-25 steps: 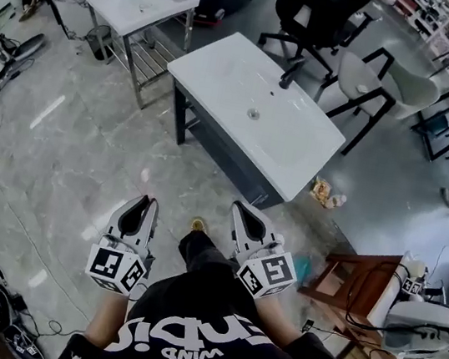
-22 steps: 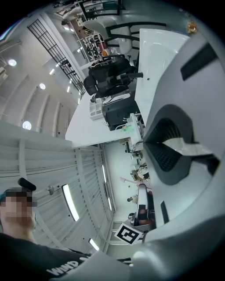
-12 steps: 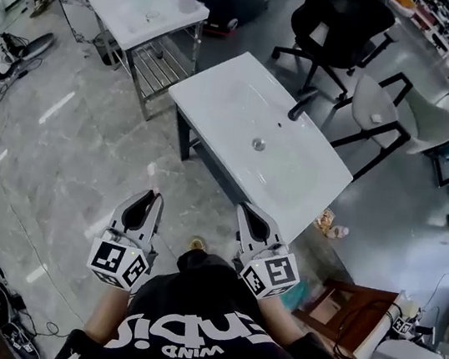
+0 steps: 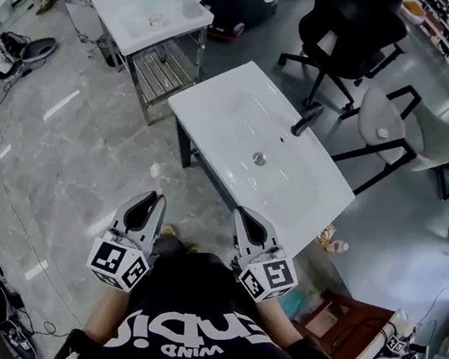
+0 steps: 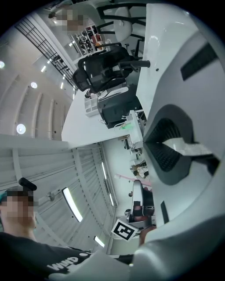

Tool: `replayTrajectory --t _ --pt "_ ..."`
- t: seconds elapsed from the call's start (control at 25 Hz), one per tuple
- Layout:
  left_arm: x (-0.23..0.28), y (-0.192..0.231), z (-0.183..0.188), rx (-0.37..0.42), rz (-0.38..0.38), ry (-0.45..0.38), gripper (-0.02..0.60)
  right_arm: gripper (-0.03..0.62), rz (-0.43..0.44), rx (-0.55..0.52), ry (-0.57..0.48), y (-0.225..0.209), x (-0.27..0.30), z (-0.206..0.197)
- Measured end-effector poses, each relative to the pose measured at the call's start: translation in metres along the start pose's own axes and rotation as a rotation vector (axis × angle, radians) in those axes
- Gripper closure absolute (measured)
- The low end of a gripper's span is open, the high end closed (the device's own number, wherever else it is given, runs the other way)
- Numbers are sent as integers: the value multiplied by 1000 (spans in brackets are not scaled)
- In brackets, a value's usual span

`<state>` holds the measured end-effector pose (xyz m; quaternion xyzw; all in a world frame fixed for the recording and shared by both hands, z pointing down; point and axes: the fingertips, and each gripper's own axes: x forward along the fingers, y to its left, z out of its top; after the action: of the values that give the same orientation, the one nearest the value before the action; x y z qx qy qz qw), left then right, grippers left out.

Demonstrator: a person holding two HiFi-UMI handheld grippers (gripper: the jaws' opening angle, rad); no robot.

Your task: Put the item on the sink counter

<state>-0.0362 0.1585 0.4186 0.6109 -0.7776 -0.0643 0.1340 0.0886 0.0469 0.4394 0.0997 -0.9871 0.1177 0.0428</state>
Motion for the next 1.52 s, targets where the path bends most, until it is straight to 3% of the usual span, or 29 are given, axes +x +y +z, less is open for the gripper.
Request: replayTrajectory --t 0.4,0.96,1.52 --pt "57 25 16 18 -77 -6 518 579 -72 12 -23 -40 37 6" --pt "169 86 48 51 -176 51 518 579 -161 -16 -15 -78 124 31" --pt "273 134 85 104 -418 147 518 579 -382 18 -54 -113 195 62"
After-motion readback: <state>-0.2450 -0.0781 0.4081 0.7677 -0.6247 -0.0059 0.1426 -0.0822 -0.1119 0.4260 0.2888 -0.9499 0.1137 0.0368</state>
